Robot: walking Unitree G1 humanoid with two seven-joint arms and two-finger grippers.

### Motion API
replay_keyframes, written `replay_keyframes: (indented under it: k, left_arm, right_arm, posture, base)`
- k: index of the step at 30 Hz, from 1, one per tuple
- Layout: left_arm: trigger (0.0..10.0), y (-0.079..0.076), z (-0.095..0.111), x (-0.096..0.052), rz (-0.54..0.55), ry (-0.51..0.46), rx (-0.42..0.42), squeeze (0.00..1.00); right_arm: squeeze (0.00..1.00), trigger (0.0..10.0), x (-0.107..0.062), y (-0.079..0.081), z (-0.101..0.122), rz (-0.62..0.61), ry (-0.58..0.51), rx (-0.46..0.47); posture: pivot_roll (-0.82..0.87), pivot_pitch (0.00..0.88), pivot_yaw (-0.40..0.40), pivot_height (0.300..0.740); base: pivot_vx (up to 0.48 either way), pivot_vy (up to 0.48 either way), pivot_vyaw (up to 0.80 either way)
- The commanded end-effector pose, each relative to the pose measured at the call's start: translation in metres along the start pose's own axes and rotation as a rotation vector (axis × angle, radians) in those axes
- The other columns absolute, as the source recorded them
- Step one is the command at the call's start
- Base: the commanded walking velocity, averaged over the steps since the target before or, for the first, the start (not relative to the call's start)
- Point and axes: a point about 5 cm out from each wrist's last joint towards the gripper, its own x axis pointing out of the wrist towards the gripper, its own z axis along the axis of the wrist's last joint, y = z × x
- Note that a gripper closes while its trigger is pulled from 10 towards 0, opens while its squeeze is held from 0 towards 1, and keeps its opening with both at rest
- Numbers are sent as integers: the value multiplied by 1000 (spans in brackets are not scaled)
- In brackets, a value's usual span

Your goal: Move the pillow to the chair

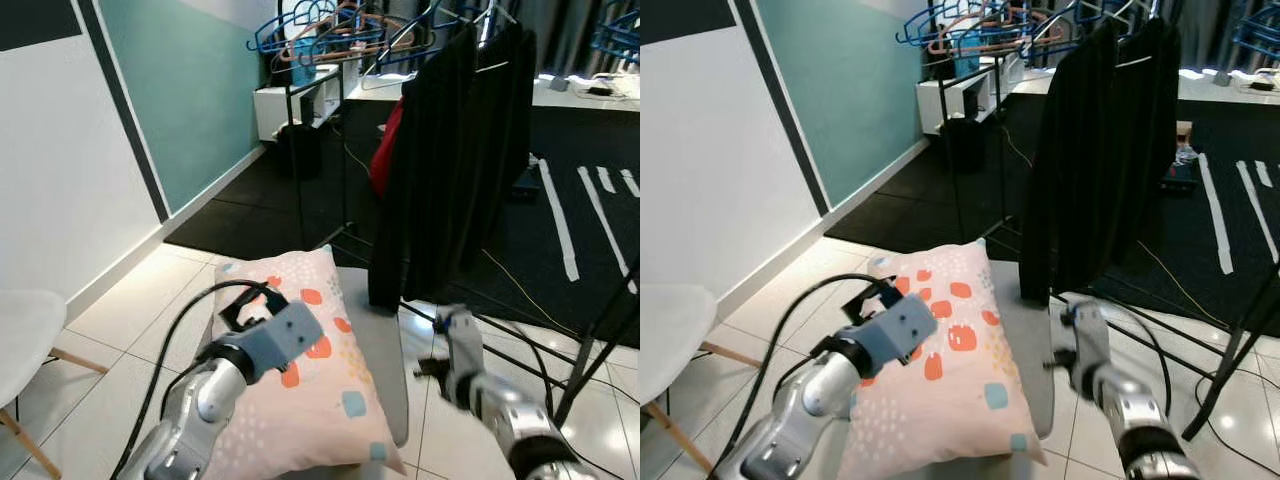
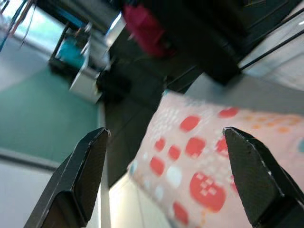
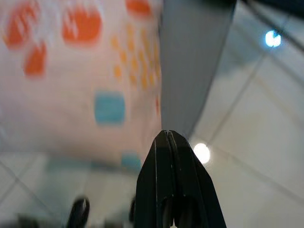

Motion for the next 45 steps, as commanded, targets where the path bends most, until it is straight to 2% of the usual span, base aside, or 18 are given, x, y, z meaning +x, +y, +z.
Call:
replay_keyframes:
  k: [1,2,4,6,10,12,13,16,22,24,26,34,45]
  left_arm:
    - [10000,-1,0,-1,-26,-6,40,0]
    - [10000,-9,7,-2,-43,-33,-52,0]
    - [10000,-9,7,-2,-43,-33,-52,0]
    - [10000,-14,12,-3,-76,-49,-74,0]
    - [10000,-17,12,-3,-90,-38,-35,0]
    - [10000,-21,14,-1,-116,-35,-25,0]
    - [10000,-28,18,1,-176,-35,0,0]
    - [10000,-30,19,2,-201,-33,5,0]
    - [10000,-38,16,3,-247,12,-33,0]
    - [10000,-39,13,4,-295,31,-110,0]
    - [10000,-38,13,3,-302,23,-128,0]
    - [10000,-37,11,4,-319,40,-165,0]
    - [10000,-34,9,2,-334,34,-166,0]
  right_arm:
    - [0,10000,1,3,-10,2,51,-54]
    - [0,10000,-3,4,-37,1,138,-91]
    - [0,10000,-3,4,-37,1,138,-91]
    - [0,10000,-6,3,-51,-13,176,-84]
    - [0,10000,-7,-2,-50,-35,155,-59]
    - [0,10000,-8,-5,-51,-51,169,-67]
    - [0,10000,-8,-4,-53,-49,184,-88]
    - [0,10000,-8,-4,-54,-46,190,-98]
    - [0,10000,-8,-4,-57,-46,196,-111]
    - [0,10000,-9,-4,-57,-47,197,-108]
    - [0,10000,-9,-4,-58,-48,199,-106]
    - [0,10000,-8,-4,-57,-51,195,-95]
    - [0,10000,-6,-1,-56,-50,185,-70]
  posture:
    - [-175,37,-4,740]
    - [-171,42,-9,740]
    - [-171,42,-9,740]
    - [-165,49,-13,740]
    - [-164,48,-19,740]
    - [-157,48,-25,740]
    - [-159,47,-33,740]
    - [-159,47,-33,740]
    - [-166,44,-35,740]
    - [-165,48,-33,740]
    - [-165,48,-33,740]
    - [-162,59,-20,740]
    - [-152,59,-3,740]
  base:
    - [0,0,0]
    - [0,0,0]
    - [0,0,0]
    - [0,0,0]
    - [0,0,0]
    - [0,0,0]
    - [0,0,0]
    - [0,0,0]
    - [0,0,0]
    - [0,0,0]
    - [0,0,0]
    - [0,0,0]
    - [0,0,0]
